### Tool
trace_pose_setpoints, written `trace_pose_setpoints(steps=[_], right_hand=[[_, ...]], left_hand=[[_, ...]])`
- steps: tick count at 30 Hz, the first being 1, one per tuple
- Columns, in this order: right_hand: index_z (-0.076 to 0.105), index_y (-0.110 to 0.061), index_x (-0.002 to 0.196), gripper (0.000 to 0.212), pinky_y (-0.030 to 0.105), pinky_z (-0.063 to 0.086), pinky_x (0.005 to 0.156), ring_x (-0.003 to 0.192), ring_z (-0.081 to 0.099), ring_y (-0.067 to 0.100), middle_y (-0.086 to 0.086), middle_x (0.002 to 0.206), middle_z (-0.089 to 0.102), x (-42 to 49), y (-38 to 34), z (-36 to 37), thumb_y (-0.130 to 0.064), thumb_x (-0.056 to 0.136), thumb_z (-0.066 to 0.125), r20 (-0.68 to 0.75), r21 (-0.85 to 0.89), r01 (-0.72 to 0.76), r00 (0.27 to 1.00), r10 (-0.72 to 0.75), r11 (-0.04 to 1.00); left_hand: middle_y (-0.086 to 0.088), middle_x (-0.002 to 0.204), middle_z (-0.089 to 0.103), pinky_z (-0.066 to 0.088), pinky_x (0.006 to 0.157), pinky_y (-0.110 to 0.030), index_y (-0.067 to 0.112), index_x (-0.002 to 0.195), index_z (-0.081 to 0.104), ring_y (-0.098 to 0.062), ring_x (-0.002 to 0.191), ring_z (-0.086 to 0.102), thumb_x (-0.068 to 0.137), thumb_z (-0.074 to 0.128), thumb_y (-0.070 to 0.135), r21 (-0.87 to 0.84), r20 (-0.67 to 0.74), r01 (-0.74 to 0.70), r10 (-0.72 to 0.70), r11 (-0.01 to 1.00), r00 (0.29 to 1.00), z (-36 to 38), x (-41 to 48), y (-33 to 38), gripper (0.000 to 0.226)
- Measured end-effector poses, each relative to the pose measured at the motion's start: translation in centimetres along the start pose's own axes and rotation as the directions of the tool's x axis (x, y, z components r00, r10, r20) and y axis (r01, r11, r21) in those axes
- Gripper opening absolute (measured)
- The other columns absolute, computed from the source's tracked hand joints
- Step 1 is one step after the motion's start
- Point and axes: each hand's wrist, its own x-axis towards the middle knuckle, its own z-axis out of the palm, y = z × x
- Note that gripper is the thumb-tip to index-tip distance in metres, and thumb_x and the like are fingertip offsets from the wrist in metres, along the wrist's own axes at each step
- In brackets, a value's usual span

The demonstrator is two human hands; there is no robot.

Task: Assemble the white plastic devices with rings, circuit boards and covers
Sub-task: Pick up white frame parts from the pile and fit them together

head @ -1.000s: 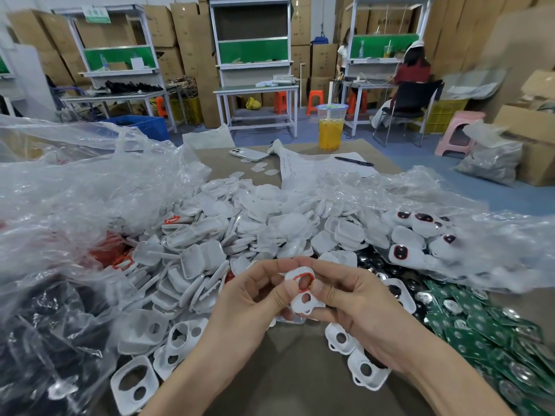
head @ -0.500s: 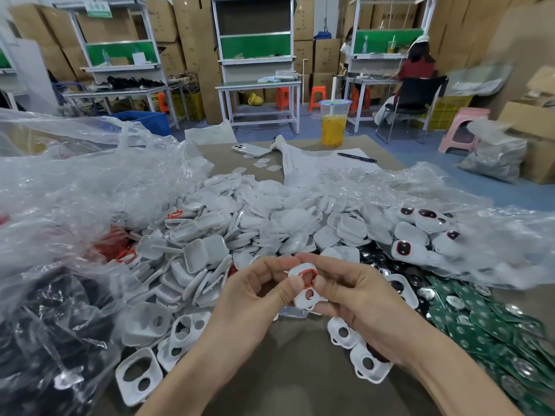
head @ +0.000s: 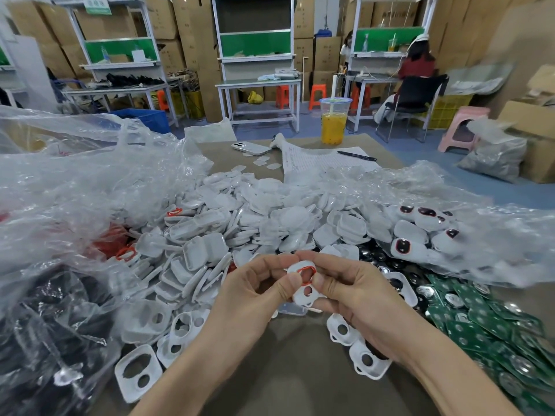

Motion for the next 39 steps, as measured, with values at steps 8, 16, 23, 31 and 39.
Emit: trace_pose_setpoints(steps=[8, 16, 23, 31, 39], right_hand=[[0.077, -0.029, 0.111, 0.030, 0.023, 0.057, 0.081, 0.109, 0.071, 0.015, 0.002, 0.113, 0.076, -0.17, -0.09, 0.32, -0.018, 0.087, 0.063, 0.005, -0.046, 0.010, 1.000, -0.009, 0.999], [0.080, -0.034, 0.103, 0.031, 0.022, 0.058, 0.075, 0.097, 0.073, 0.010, 0.000, 0.102, 0.078, 0.01, 0.24, 0.52, -0.010, 0.090, 0.064, -0.114, -0.094, -0.009, 0.994, -0.002, 0.996], [0.080, -0.036, 0.102, 0.036, 0.021, 0.058, 0.075, 0.097, 0.074, 0.010, 0.000, 0.102, 0.078, -0.03, 0.14, 0.64, -0.006, 0.094, 0.062, -0.119, -0.136, -0.012, 0.993, -0.004, 0.991], [0.079, -0.035, 0.104, 0.032, 0.021, 0.058, 0.075, 0.097, 0.074, 0.012, 0.002, 0.104, 0.078, 0.01, 0.28, 0.53, -0.010, 0.091, 0.064, -0.102, -0.133, 0.003, 0.995, -0.017, 0.991], [0.079, -0.034, 0.106, 0.030, 0.024, 0.059, 0.079, 0.101, 0.073, 0.015, 0.002, 0.105, 0.077, 0.06, 0.49, 0.42, -0.023, 0.080, 0.068, -0.103, -0.121, 0.018, 0.994, -0.030, 0.992]], left_hand=[[-0.003, 0.106, 0.078, 0.056, 0.096, -0.047, 0.032, 0.105, 0.076, -0.023, 0.105, 0.073, 0.074, 0.081, 0.051, -0.016, 0.000, -0.004, 0.004, 1.000, 1.000, 0.05, -0.02, -0.11, 0.037], [0.003, 0.103, 0.079, 0.059, 0.087, -0.026, 0.038, 0.102, 0.076, -0.014, 0.100, 0.074, 0.078, 0.073, 0.044, 0.014, -0.015, -0.045, 0.045, 0.999, 0.999, 0.16, 0.26, -0.14, 0.024], [0.004, 0.102, 0.079, 0.057, 0.086, -0.021, 0.032, 0.100, 0.078, -0.014, 0.098, 0.074, 0.086, 0.072, 0.031, 0.016, -0.045, -0.034, 0.035, 0.999, 0.998, 0.16, 0.25, -0.37, 0.015], [0.005, 0.101, 0.079, 0.056, 0.085, -0.019, 0.023, 0.106, 0.075, -0.013, 0.097, 0.074, 0.094, 0.069, 0.018, 0.040, -0.054, -0.037, 0.039, 0.999, 0.998, 0.21, 0.21, -0.30, 0.014], [0.004, 0.095, 0.079, 0.054, 0.076, -0.015, 0.025, 0.105, 0.074, -0.011, 0.090, 0.075, 0.083, 0.069, 0.038, 0.075, -0.065, -0.105, 0.110, 0.992, 0.992, 0.42, 0.22, -0.34, 0.026]])
